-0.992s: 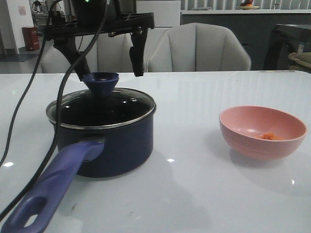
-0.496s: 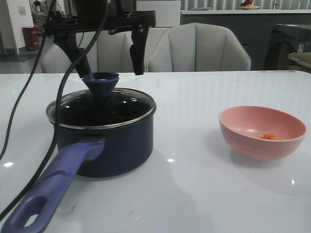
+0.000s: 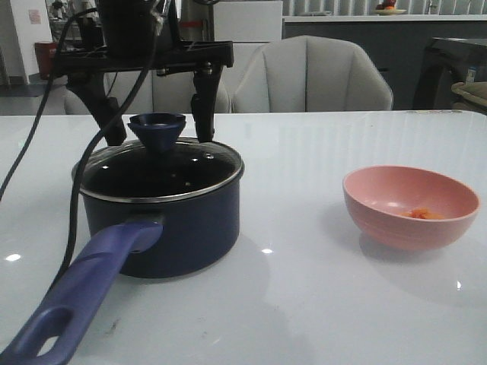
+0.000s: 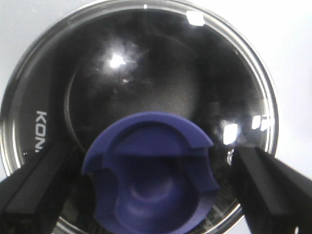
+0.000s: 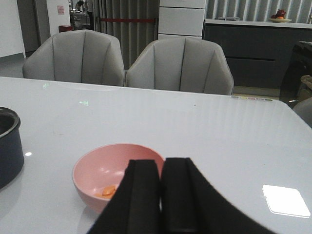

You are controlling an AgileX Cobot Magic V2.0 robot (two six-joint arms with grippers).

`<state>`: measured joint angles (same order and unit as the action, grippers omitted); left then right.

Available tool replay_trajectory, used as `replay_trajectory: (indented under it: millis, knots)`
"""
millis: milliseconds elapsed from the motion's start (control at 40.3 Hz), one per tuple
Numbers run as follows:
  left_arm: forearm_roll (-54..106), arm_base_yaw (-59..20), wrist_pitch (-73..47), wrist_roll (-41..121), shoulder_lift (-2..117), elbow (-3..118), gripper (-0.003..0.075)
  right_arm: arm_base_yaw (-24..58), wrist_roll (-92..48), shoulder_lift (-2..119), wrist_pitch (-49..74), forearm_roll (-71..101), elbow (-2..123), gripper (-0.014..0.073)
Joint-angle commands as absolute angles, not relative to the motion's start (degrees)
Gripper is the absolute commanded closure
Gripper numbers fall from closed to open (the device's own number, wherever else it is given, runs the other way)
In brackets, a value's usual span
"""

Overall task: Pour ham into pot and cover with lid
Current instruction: 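Lower the left gripper onto the blue knob of the pot lid, then close the left gripper on the blue lid knob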

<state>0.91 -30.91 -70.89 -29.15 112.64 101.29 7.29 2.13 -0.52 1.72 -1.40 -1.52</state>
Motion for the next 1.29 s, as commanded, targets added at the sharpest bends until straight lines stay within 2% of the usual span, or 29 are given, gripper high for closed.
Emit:
replay_trajectory:
  millis: [0,570,694,818,967,1116,1265]
  knots:
    - [1.1,-31.0,-73.8,-30.3,109.5,102.7,0.006,7.4,2.0,-1.7,-3.1,-2.0,-2.1,0.0433]
    - [1.5,-30.9,-73.6,-30.9,111.9,102.7,0.0076,7.4,2.0,-1.7,-3.1,-2.0,-2.1,0.0433]
    - [1.6,-30.9,-73.6,-30.9,111.9,103.2,0.0168,7.4,2.0,-1.7,-3.1,-2.0,-2.1,0.0433]
    - [1.7,-30.9,-73.6,-30.9,111.9,103.3,0.0304,7.4,2.0,-1.7,-3.1,-2.0,-2.1,0.0433]
    - [1.8,-30.9,-73.6,-30.9,111.9,103.3,0.0432,7.4,2.0,-1.7,-3.1,-2.0,-2.1,0.0433]
    - [1.8,-30.9,-73.6,-30.9,111.9,103.3,0.0532,7.4,2.0,-1.7,-3.1,-2.0,-2.1,0.0433]
    - [1.8,-30.9,-73.6,-30.9,111.8,103.3,0.0585,7.4,2.0,-1.7,-3.1,-2.0,-2.1,0.0433]
